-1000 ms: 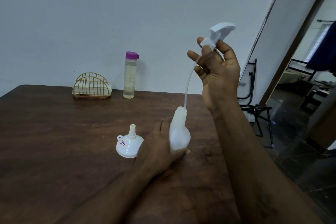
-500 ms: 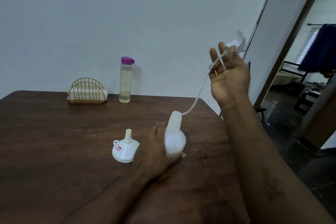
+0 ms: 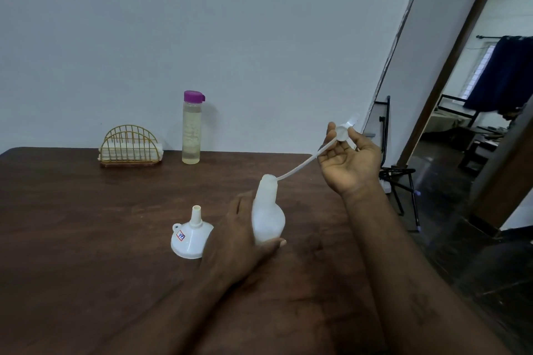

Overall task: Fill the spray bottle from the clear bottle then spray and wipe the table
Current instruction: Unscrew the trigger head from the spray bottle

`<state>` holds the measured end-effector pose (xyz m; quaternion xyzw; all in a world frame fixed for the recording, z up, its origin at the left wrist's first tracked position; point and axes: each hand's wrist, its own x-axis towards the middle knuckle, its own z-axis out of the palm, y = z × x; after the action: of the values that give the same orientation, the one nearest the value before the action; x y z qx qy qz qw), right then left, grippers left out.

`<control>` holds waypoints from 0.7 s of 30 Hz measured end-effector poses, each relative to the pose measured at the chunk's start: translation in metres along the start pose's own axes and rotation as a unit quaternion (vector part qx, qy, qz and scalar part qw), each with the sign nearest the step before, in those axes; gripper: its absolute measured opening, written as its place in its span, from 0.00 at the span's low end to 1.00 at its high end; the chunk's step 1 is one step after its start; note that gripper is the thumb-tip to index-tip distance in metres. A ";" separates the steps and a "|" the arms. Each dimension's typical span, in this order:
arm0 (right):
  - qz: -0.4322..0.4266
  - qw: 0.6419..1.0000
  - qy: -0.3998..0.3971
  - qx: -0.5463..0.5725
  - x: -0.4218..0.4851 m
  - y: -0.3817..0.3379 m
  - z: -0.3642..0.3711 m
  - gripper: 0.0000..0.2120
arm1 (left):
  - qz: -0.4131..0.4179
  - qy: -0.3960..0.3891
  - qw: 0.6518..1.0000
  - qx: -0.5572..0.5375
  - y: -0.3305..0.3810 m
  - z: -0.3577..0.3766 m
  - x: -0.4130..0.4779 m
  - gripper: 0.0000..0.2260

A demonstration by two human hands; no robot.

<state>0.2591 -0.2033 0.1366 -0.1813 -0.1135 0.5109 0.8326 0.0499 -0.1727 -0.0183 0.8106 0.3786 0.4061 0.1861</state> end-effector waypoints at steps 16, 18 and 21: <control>-0.046 0.993 0.097 0.042 0.011 -0.015 -0.086 0.12 | -0.005 0.035 0.999 -0.011 0.000 -0.002 -0.004 0.40; -0.063 0.993 0.080 0.058 0.013 -0.024 -0.093 0.14 | -0.016 0.045 0.999 -0.020 -0.002 -0.003 -0.004 0.40; -0.032 0.998 0.053 0.031 0.014 -0.027 -0.102 0.13 | -0.028 0.027 0.999 -0.006 -0.002 -0.003 0.000 0.38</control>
<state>0.3257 -0.2208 0.0552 -0.1783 -0.0587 0.4770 0.8586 0.0467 -0.1720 -0.0178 0.7875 0.4033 0.4247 0.1919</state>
